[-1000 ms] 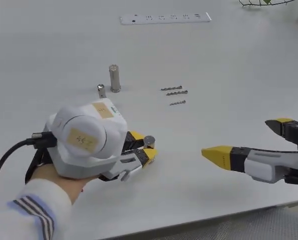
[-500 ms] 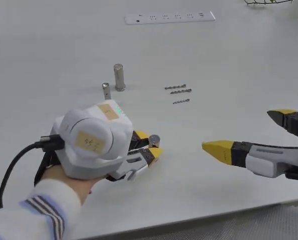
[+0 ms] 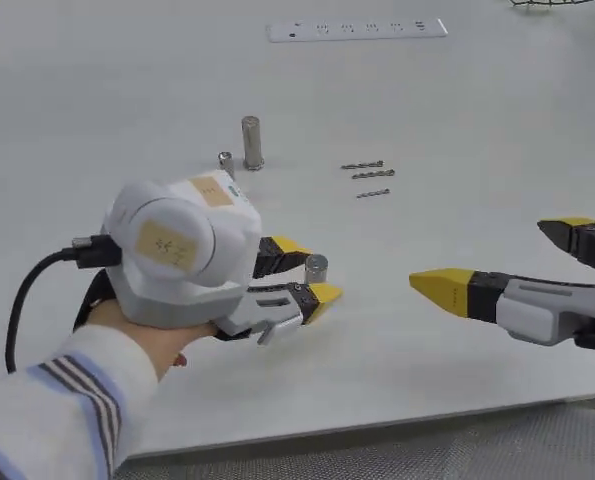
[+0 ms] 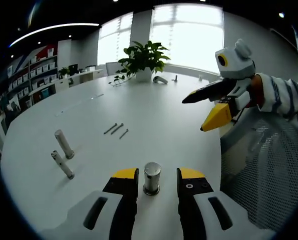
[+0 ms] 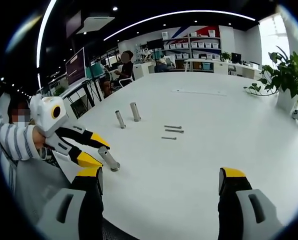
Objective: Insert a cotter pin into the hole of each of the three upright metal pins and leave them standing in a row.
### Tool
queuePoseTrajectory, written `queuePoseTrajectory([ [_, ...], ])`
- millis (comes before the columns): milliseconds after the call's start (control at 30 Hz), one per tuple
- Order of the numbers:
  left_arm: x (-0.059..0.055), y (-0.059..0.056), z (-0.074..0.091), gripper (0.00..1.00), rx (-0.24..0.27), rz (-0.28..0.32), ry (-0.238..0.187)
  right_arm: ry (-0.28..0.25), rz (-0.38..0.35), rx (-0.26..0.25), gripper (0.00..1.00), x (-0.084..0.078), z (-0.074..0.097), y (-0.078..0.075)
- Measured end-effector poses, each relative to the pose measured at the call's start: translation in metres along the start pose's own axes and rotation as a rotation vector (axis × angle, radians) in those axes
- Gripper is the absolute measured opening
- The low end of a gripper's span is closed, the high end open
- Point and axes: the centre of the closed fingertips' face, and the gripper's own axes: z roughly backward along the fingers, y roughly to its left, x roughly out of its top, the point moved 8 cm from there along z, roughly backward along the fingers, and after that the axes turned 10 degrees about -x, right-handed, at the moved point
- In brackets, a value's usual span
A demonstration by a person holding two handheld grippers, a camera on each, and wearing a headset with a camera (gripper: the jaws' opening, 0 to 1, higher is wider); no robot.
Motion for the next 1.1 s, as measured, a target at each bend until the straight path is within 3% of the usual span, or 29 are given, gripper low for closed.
queuePoseTrajectory([
  [167,0.002,-0.001,0.019,0.42,0.030,0.024,-0.047,0.001,0.028,0.016,0.94,0.001,0.000,0.002],
  [333,-0.002,0.004,0.036,0.70,0.110,0.075,-0.105,0.016,0.043,0.028,0.94,-0.002,-0.001,0.002],
  [600,-0.014,0.008,0.053,0.96,0.197,0.159,-0.139,0.029,0.076,0.057,0.93,-0.001,-0.006,0.005],
  [667,-0.017,0.008,0.055,0.99,0.221,0.189,-0.147,0.026,0.085,0.062,0.93,0.002,-0.007,0.005],
  [733,-0.023,0.010,0.056,0.99,0.260,0.248,-0.129,0.022,0.109,0.074,0.91,0.005,-0.009,0.003],
  [833,-0.026,0.011,0.057,0.99,0.297,0.244,-0.137,0.045,0.170,0.088,0.87,0.010,-0.011,-0.001],
  [967,-0.029,0.010,0.060,0.99,0.337,0.278,-0.189,0.048,0.203,0.086,0.87,0.019,-0.015,-0.009],
  [1100,-0.035,0.010,0.059,0.99,0.357,0.302,-0.185,0.041,0.224,0.113,0.86,0.032,-0.024,-0.020],
])
